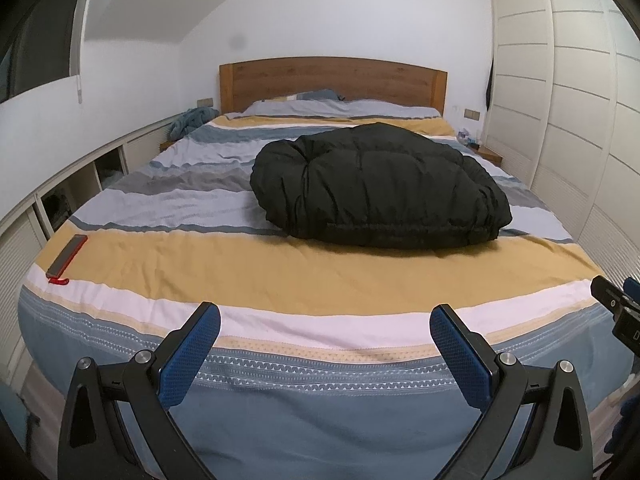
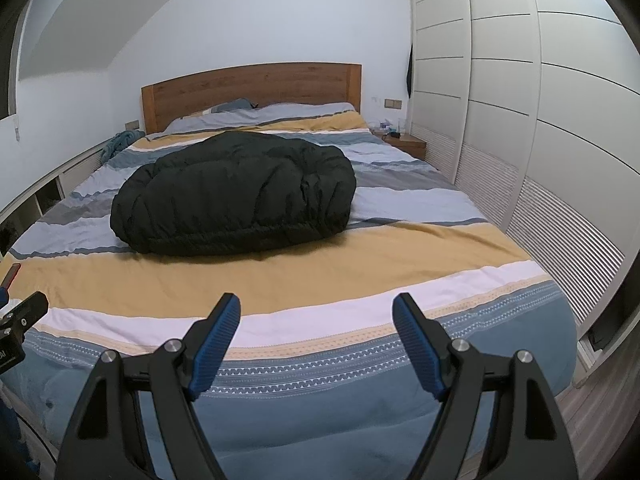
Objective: Fold large clothes
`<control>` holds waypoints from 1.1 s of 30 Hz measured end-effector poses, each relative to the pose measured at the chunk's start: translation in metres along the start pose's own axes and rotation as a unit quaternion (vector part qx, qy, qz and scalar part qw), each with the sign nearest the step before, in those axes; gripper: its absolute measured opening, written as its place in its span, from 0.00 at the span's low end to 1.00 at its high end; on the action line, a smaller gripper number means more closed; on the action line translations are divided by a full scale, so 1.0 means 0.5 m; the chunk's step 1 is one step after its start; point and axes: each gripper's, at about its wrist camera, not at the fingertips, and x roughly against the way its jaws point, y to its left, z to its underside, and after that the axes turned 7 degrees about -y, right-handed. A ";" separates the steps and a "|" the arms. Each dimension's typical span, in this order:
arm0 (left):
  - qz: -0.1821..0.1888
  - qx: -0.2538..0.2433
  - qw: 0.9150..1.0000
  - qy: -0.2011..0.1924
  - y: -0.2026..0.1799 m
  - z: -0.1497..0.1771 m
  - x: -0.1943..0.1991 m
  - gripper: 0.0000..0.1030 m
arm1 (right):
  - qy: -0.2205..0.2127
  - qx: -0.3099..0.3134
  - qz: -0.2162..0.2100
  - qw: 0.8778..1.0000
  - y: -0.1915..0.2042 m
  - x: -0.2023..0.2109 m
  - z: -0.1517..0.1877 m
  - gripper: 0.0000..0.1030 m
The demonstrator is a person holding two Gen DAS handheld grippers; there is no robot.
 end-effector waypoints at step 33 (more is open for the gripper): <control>0.006 -0.004 0.999 0.050 -0.001 0.034 -0.092 1.00 | 0.041 0.003 0.006 0.999 -0.007 -0.096 0.045 0.76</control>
